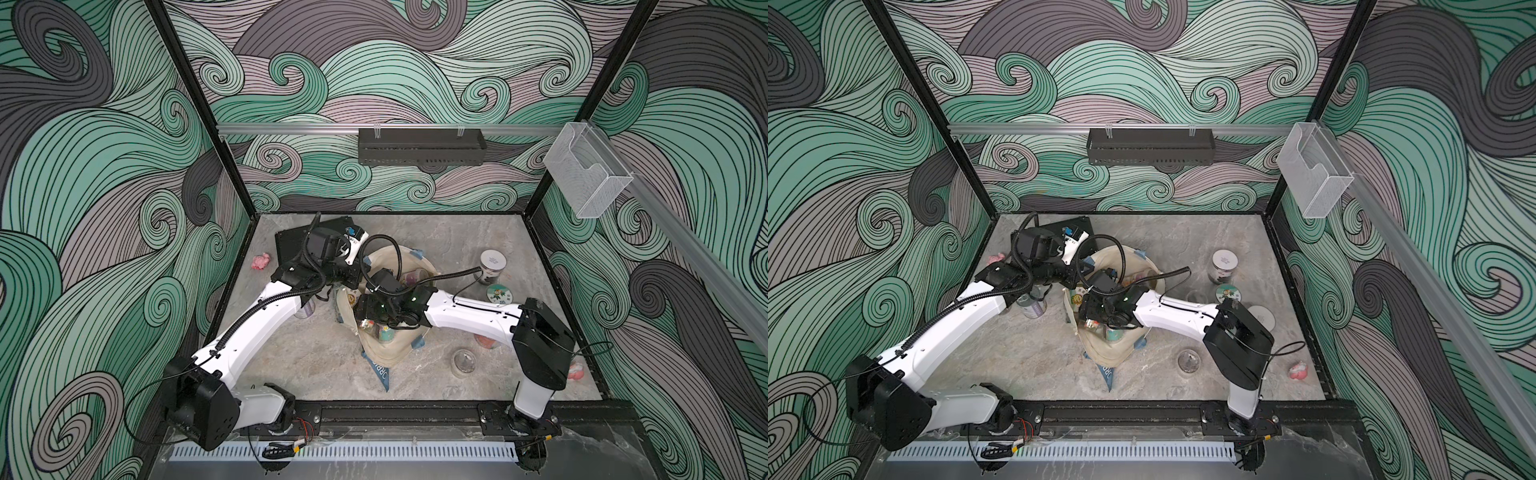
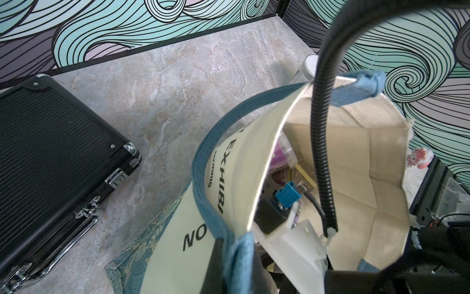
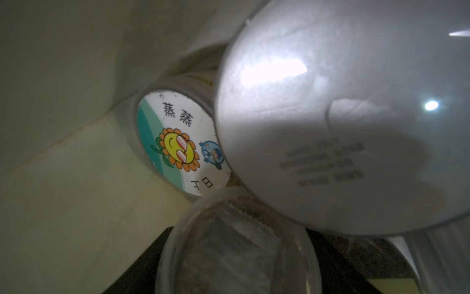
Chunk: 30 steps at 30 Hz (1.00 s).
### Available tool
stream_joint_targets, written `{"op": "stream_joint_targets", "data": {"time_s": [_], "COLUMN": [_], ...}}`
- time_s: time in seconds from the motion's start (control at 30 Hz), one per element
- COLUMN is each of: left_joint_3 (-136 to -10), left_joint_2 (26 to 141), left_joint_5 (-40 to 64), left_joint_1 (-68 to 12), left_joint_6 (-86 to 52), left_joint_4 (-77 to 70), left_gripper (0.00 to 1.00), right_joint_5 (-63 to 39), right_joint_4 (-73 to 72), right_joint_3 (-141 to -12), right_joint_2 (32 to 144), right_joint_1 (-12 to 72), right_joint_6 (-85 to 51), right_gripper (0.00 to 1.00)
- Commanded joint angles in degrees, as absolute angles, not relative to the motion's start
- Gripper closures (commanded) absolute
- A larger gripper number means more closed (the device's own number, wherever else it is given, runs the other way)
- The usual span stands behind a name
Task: Take out the seed jars from the canvas bag
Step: Pick up the seed jar from the canvas bag.
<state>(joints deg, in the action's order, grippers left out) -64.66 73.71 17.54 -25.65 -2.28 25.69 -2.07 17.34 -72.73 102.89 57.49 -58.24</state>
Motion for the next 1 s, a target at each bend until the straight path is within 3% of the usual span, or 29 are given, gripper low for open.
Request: {"op": "stream_joint_targets", "data": {"time_s": [0.0,0.37,0.67,0.97], "left_joint_3": [-66.87,-67.13,-68.26,-69.35], "left_joint_2": [73.11,72.46,73.97,75.67], "left_joint_5": [19.13,16.35,11.59,10.36], "left_joint_1": [-25.38,-22.17,-18.74,-12.47], "left_joint_6": [-3.33,-5.51,-7.92,-11.13], "left_joint_4": [21.53,22.23,24.63,26.81], "left_gripper": [1.0,1.0,1.0,1.0], "right_joint_5": [-1.68,3.21,9.69,11.52], "right_joint_4": [19.7,15.75,18.88,24.46], "right_joint_3": [-74.74,-69.47,-70.04,-68.92], "right_joint_2": [103.5,91.9,80.85,69.25], "right_joint_1": [57.31,57.21,56.77,46.71], "right_joint_6": [-57.25,-48.09,-36.39,-31.07], "right_gripper": [0.28,0.4,0.42,0.42]}}
